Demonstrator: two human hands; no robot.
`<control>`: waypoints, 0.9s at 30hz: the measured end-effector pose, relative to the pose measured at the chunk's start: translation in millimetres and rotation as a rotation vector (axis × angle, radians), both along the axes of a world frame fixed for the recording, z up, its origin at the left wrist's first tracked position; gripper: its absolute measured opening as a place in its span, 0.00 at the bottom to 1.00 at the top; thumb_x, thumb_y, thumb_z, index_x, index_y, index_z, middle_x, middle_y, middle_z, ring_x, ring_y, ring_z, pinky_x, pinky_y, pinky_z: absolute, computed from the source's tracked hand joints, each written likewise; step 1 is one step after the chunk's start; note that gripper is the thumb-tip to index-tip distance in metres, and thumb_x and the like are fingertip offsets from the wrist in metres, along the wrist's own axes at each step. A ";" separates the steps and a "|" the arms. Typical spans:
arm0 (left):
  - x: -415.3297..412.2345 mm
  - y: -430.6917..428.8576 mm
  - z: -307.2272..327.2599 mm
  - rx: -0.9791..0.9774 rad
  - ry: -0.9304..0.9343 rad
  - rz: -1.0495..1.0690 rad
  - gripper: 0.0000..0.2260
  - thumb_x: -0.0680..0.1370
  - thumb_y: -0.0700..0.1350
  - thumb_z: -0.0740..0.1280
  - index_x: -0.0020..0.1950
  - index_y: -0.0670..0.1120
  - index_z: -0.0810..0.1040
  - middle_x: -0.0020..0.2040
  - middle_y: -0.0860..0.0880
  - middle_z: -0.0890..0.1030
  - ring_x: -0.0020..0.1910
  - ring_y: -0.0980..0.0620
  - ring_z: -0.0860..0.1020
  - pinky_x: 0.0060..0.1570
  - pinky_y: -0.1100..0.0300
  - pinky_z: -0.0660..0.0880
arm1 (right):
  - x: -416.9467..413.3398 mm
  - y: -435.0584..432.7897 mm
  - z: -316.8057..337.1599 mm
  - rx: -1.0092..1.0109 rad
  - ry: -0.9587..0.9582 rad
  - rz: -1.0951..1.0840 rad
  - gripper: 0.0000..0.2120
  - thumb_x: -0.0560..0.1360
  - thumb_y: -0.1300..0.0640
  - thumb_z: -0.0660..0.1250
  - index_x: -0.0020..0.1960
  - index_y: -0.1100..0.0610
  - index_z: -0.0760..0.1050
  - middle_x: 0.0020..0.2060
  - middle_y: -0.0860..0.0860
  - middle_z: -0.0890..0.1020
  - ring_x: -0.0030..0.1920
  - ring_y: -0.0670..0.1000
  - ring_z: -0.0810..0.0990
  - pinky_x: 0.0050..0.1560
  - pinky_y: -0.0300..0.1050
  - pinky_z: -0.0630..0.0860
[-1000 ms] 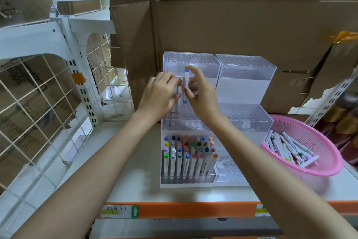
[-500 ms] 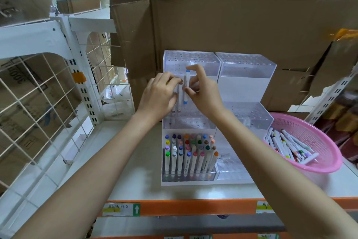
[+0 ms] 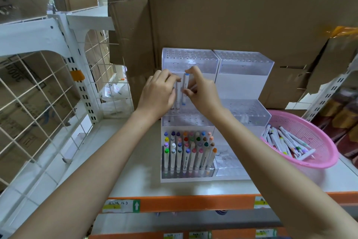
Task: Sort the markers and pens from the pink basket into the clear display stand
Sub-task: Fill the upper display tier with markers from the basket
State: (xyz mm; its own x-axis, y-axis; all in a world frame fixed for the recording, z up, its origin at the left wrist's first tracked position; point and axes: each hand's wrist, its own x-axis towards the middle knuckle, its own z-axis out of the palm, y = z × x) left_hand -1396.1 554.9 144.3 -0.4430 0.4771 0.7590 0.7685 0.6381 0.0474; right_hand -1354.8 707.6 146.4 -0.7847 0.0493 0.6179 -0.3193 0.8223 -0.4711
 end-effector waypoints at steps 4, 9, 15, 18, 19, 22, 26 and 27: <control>0.4 -0.2 0.2 -0.006 -0.002 0.006 0.14 0.71 0.35 0.68 0.55 0.41 0.79 0.49 0.44 0.78 0.48 0.44 0.76 0.46 0.52 0.74 | -0.7 0.9 -13.2 0.037 -0.033 0.011 0.20 0.74 0.65 0.70 0.62 0.57 0.67 0.36 0.54 0.78 0.37 0.54 0.79 0.43 0.53 0.80; 0.7 -0.5 -1.5 -0.019 0.003 0.022 0.15 0.70 0.35 0.68 0.56 0.41 0.79 0.49 0.44 0.78 0.48 0.44 0.76 0.45 0.52 0.73 | -1.2 5.0 -15.6 0.125 0.011 -0.010 0.18 0.74 0.62 0.69 0.62 0.56 0.69 0.36 0.53 0.78 0.36 0.54 0.78 0.39 0.55 0.79; 2.7 -0.1 -6.4 -0.040 -0.021 0.059 0.17 0.71 0.37 0.68 0.60 0.42 0.77 0.51 0.44 0.76 0.49 0.44 0.75 0.48 0.51 0.74 | 1.4 10.3 -8.9 0.307 0.136 -0.085 0.16 0.73 0.58 0.71 0.59 0.56 0.75 0.51 0.54 0.77 0.48 0.55 0.78 0.35 0.48 0.77; 5.6 0.6 -5.9 -0.049 -0.026 0.070 0.18 0.70 0.37 0.68 0.60 0.41 0.76 0.52 0.43 0.76 0.51 0.44 0.75 0.49 0.51 0.74 | 3.0 8.9 -7.8 0.360 0.153 -0.118 0.18 0.71 0.58 0.73 0.59 0.57 0.76 0.51 0.55 0.77 0.50 0.58 0.76 0.40 0.51 0.76; 6.4 0.7 -4.9 -0.053 -0.027 0.073 0.18 0.70 0.37 0.68 0.60 0.42 0.76 0.53 0.43 0.76 0.51 0.44 0.75 0.49 0.51 0.74 | 4.2 8.5 -7.2 0.380 0.151 -0.131 0.19 0.70 0.57 0.73 0.60 0.57 0.75 0.52 0.55 0.77 0.50 0.58 0.76 0.43 0.52 0.76; 10.3 2.6 -1.8 -0.050 -0.037 0.092 0.18 0.72 0.39 0.67 0.61 0.42 0.76 0.55 0.44 0.77 0.55 0.45 0.75 0.52 0.52 0.72 | 10.1 9.4 -6.6 0.425 0.116 -0.175 0.25 0.72 0.54 0.72 0.67 0.55 0.71 0.56 0.54 0.76 0.55 0.58 0.75 0.50 0.52 0.74; 20.1 12.1 0.1 -0.055 -0.044 0.145 0.18 0.73 0.44 0.67 0.63 0.43 0.74 0.57 0.44 0.76 0.57 0.45 0.74 0.56 0.50 0.70 | 21.3 20.5 -9.1 0.445 0.092 -0.210 0.29 0.73 0.51 0.69 0.72 0.52 0.67 0.62 0.53 0.75 0.60 0.57 0.73 0.54 0.52 0.71; 23.2 16.3 -0.4 -0.066 -0.046 0.141 0.18 0.73 0.44 0.67 0.63 0.43 0.74 0.57 0.45 0.76 0.58 0.45 0.74 0.57 0.50 0.70 | 24.9 25.3 -10.1 0.451 0.079 -0.214 0.29 0.73 0.50 0.69 0.73 0.52 0.66 0.63 0.52 0.75 0.61 0.56 0.73 0.54 0.52 0.71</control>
State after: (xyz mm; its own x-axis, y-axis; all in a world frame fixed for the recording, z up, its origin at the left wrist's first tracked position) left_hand -1372.9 571.2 143.9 -0.5430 0.4558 0.7053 0.6688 0.7427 0.0349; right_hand -1329.9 732.9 136.3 -0.7364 -0.0817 0.6716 -0.1420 0.9892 -0.0354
